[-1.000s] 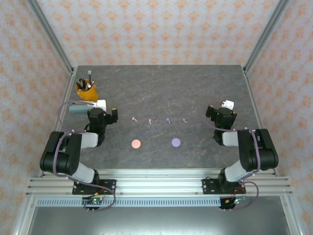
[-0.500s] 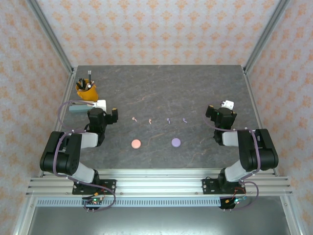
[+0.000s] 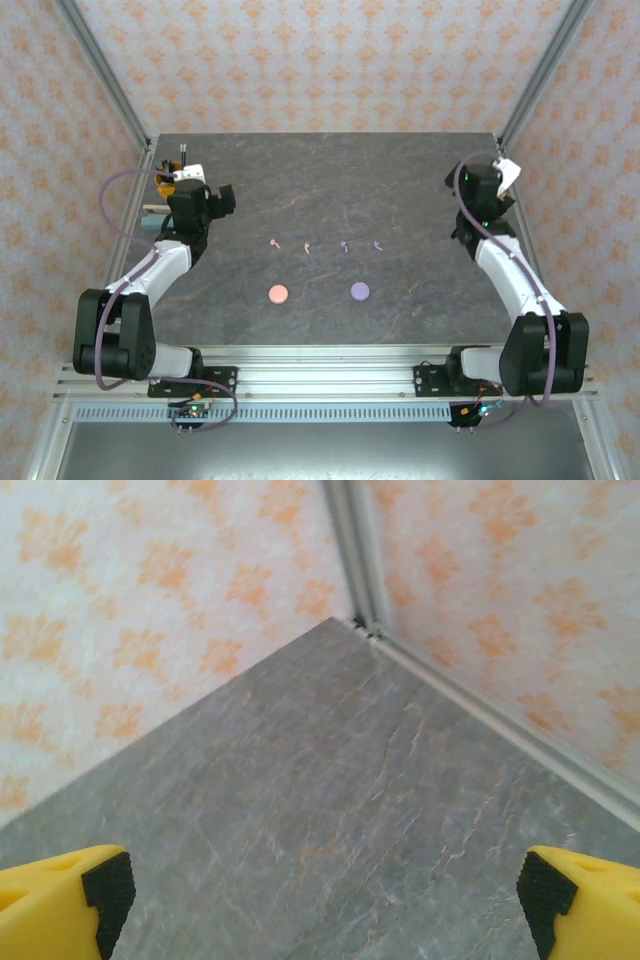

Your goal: Insert wireless bluetooth earbuds into charging case

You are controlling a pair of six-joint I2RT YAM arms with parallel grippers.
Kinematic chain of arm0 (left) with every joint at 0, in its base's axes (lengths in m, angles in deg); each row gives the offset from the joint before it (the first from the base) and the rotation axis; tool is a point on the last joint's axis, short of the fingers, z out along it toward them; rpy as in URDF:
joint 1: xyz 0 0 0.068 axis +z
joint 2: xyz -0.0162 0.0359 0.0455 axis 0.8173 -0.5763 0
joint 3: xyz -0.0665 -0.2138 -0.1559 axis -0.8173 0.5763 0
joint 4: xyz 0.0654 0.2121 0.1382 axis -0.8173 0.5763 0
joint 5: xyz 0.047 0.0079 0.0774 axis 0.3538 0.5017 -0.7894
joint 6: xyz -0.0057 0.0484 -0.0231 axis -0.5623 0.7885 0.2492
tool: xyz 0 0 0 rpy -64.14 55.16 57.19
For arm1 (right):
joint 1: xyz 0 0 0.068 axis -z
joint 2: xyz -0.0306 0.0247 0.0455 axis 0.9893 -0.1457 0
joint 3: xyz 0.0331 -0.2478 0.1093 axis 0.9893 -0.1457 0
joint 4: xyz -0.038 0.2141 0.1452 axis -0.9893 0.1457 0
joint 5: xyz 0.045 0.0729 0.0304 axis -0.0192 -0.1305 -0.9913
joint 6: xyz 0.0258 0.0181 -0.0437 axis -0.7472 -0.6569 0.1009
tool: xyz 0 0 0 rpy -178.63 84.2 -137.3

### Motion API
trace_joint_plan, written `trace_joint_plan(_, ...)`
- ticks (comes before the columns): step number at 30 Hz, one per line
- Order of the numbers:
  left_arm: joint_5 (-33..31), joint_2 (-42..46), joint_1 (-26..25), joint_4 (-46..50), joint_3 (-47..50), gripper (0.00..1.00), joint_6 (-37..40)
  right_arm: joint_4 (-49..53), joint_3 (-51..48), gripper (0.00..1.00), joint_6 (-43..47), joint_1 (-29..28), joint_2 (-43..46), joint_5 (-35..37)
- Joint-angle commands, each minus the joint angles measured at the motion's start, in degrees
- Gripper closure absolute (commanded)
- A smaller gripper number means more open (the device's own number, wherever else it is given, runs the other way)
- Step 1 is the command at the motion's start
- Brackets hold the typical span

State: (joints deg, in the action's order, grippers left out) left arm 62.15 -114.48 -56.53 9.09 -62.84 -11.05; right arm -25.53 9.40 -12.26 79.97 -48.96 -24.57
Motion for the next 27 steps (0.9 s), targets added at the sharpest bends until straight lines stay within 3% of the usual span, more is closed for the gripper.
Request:
trace_joint_plan(1, -0.63, 1.18, 0.31, 15.68, -4.42, 0.0, -9.35, 23.44, 8.21, 0.0, -6.66, 0.51, -4.1, 2.69)
trace_joint_plan(6, 2.96, 2.67, -0.5, 23.67, -7.17, 0.0, -17.15, 30.86, 12.34, 0.13, -4.23, 0.06, -5.11, -12.75)
trace_joint_plan(10, 2.65, 6.1, -3.78, 25.31, -5.79, 0.0, -21.89, 38.01, 11.21, 0.19, -4.9, -2.92, -4.36, -20.94)
trace_joint_plan(19, 0.75, 6.32, -13.38, 35.52, -7.57, 0.0, -36.38, 48.61, 2.59, 0.26, -15.38, -19.63, -1.21, -23.92)
trace_joint_plan(27, -0.76, 4.29, -22.84, 34.38, -7.5, 0.0, -43.35, 48.56, 0.68, 0.27, -26.6, -36.46, -5.94, -22.19)
